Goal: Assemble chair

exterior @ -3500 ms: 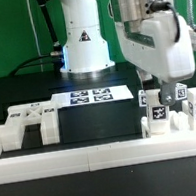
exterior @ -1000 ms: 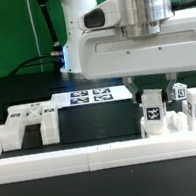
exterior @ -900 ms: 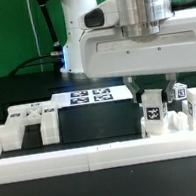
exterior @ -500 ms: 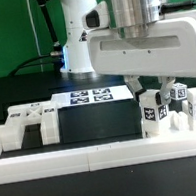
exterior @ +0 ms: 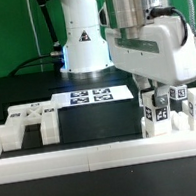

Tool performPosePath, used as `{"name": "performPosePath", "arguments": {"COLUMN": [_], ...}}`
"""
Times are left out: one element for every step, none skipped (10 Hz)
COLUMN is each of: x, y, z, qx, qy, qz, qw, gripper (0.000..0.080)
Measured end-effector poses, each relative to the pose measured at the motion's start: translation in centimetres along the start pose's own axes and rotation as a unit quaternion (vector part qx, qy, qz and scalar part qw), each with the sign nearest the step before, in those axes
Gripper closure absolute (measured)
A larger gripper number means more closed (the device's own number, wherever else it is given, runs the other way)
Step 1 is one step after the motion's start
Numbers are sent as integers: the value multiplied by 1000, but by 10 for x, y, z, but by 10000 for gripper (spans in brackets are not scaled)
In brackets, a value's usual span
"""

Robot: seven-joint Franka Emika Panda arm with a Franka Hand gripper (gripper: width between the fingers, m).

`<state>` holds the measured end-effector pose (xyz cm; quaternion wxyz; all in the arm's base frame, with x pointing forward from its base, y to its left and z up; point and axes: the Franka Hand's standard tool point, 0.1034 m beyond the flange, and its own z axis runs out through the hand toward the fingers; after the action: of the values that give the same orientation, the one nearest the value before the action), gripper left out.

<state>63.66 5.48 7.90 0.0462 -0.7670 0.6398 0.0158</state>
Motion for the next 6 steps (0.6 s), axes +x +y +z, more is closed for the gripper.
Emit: {"name": "performPosePath", "arguments": {"x": [0,0,0,0,0,-1], "y": [0,0,0,0,0,0], "z": [0,0,0,0,0,0], "qx": [0,0,0,0,0,-2], "qy": [0,0,0,0,0,-1], "qz": [37,56,56,54,46,30], "qw": [999,998,998,999,999,1000], "gripper": [509,509,509,429,429,258]}}
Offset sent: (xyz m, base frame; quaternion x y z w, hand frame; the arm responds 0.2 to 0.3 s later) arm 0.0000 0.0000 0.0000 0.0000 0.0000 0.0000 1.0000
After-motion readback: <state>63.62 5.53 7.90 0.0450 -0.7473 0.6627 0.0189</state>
